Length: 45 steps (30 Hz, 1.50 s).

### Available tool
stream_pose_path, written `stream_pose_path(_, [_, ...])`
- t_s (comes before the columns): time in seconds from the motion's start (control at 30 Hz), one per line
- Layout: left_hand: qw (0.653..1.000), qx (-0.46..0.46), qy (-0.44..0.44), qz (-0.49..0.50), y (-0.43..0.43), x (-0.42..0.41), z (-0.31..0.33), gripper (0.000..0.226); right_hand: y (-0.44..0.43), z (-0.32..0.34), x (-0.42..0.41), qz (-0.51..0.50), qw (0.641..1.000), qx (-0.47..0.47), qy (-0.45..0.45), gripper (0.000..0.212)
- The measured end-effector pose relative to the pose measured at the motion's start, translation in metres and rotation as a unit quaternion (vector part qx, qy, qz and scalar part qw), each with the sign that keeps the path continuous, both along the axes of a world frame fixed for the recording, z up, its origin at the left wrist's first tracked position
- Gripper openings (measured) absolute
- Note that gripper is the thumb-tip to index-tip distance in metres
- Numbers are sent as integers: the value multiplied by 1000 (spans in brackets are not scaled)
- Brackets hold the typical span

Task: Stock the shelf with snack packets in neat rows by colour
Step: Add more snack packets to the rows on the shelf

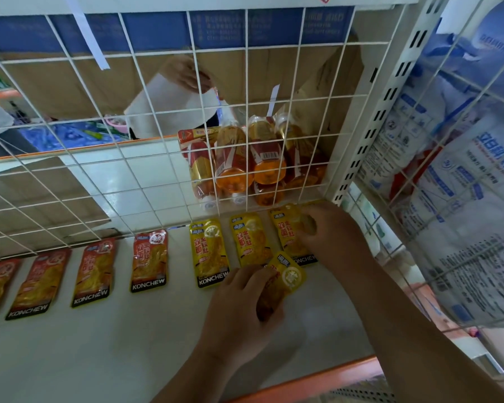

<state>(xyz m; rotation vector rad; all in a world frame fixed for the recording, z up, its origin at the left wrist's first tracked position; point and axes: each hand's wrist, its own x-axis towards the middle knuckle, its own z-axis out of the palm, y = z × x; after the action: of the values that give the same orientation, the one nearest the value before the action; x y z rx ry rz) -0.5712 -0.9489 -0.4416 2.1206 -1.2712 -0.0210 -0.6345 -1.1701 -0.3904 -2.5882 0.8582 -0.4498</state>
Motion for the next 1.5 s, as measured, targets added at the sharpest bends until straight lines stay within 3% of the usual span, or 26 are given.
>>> stream_pose_path(0.37, [1000,-11,-6,4,0,0,1,50,20,2,18,8,995,-39,93,56])
stream_pose_path(0.5, [1000,-11,-9,2,0,-1,1,50,20,-1,17,13,995,-44,94,45])
stream_pose_path(0.6, [1000,-18,4,3,1,-1,2,50,22,3,11,-10,999,-26,43,36])
stream_pose_path(0.73, [996,-56,48,54,9,-2,8,52,45,13,-24,-52,995,67,-57,7])
stream_pose_path(0.83, [991,-59,66,105,21,-8,10,54,90,-1,-56,-22,992,117,-31,4])
stream_pose_path(1.0, [997,-15,65,37,47,-13,2,56,143,-26,-74,17,985,171,25,33])
stream_pose_path(1.13, [992,-18,-56,-114,60,-6,-7,33,143,-15,-75,-14,990,90,110,29])
stream_pose_path(1.27, [991,-4,-64,-116,75,15,-9,33,153,-8,-66,-41,982,48,177,64])
stream_pose_path(1.4, [990,-1,-93,-111,98,42,-8,29,169,-9,-54,-35,974,22,222,57])
stream_pose_path(1.5, [987,10,-123,-99,115,64,-6,29,177,-13,-44,-38,985,19,167,50])
